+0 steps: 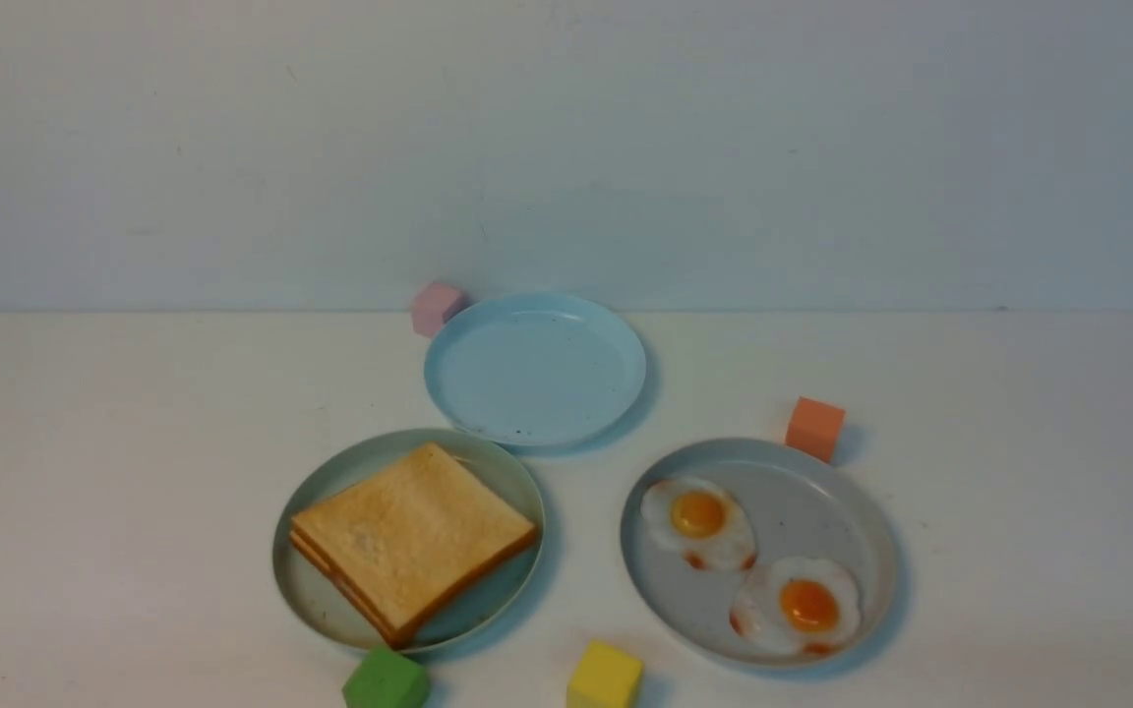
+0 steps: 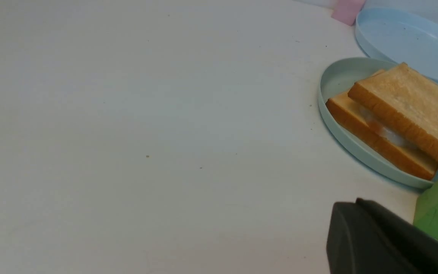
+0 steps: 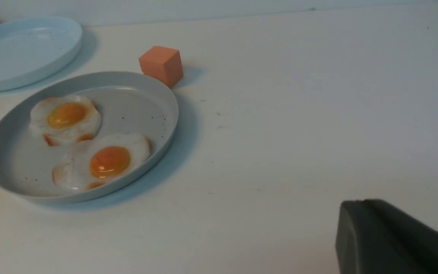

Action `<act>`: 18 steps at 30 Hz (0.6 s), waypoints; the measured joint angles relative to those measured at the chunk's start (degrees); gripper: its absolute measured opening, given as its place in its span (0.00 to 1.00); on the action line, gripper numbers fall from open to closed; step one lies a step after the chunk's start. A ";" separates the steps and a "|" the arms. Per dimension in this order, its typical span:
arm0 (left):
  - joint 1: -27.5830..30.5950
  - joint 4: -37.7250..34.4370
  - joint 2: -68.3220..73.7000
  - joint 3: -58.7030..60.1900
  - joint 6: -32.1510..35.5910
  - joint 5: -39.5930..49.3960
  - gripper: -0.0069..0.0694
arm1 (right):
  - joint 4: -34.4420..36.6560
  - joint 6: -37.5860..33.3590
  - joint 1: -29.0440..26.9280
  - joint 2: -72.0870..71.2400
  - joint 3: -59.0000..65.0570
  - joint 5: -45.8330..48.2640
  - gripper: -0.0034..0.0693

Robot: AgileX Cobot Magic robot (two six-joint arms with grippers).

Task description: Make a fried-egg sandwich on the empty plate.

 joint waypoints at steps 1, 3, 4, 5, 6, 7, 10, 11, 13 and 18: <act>0.00 0.00 0.00 0.00 0.00 0.00 0.07 | 0.00 0.00 0.00 0.00 0.00 0.00 0.10; 0.00 0.00 0.00 0.00 0.00 0.00 0.07 | 0.00 0.00 0.00 0.00 0.00 0.00 0.10; 0.00 0.00 0.00 0.00 0.00 0.00 0.07 | 0.00 0.00 0.00 0.00 0.00 0.00 0.10; 0.00 0.00 0.00 0.00 0.00 0.00 0.07 | 0.00 0.00 0.00 0.00 0.00 0.00 0.11; 0.00 0.00 0.00 0.00 0.00 0.00 0.07 | 0.00 0.00 0.00 0.00 0.00 0.00 0.11; 0.00 0.00 0.00 0.00 0.00 0.00 0.07 | 0.00 0.00 0.00 0.00 0.00 0.00 0.11; 0.00 0.00 0.00 0.00 0.00 0.00 0.07 | 0.00 0.00 0.00 0.00 0.00 0.00 0.11; 0.00 0.00 0.00 0.00 0.00 0.00 0.07 | 0.00 0.00 0.00 0.00 0.00 0.00 0.12; 0.00 0.00 0.00 0.00 0.00 0.00 0.08 | 0.00 0.00 0.00 0.00 0.00 0.00 0.12; 0.00 0.00 0.00 0.00 0.00 0.00 0.08 | 0.00 0.00 0.00 0.00 0.00 0.00 0.14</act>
